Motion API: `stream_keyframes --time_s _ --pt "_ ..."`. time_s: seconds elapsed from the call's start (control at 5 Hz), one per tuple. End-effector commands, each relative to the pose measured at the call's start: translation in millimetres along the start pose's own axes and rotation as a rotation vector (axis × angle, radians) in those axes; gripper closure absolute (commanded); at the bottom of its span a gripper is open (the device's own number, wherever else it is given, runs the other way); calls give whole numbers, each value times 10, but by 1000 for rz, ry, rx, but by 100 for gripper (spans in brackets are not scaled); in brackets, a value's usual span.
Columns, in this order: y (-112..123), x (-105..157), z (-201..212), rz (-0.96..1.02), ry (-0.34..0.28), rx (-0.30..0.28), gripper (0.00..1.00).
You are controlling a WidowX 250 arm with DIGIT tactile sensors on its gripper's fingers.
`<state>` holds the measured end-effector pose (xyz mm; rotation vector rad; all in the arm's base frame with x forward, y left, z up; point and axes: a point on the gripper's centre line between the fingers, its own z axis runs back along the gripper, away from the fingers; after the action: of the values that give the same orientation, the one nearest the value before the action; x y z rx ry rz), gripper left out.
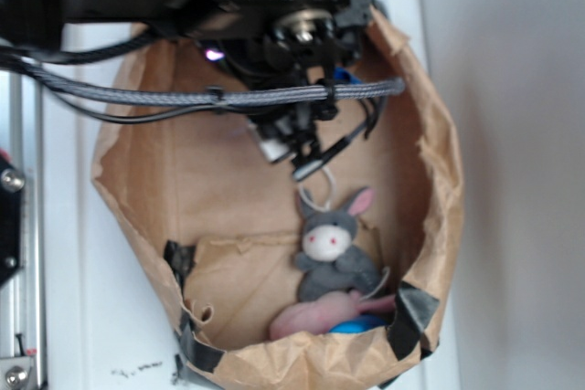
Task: Grab the green ball.
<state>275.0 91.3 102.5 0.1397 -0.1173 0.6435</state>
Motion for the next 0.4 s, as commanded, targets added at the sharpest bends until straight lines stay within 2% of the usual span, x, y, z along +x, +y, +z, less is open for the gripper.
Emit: stream_keyframes --time_s 0.0,0.2 --pt "24 -68 -150 271 -120 12 0" --pt "153 -128 -145 313 -137 6 0"
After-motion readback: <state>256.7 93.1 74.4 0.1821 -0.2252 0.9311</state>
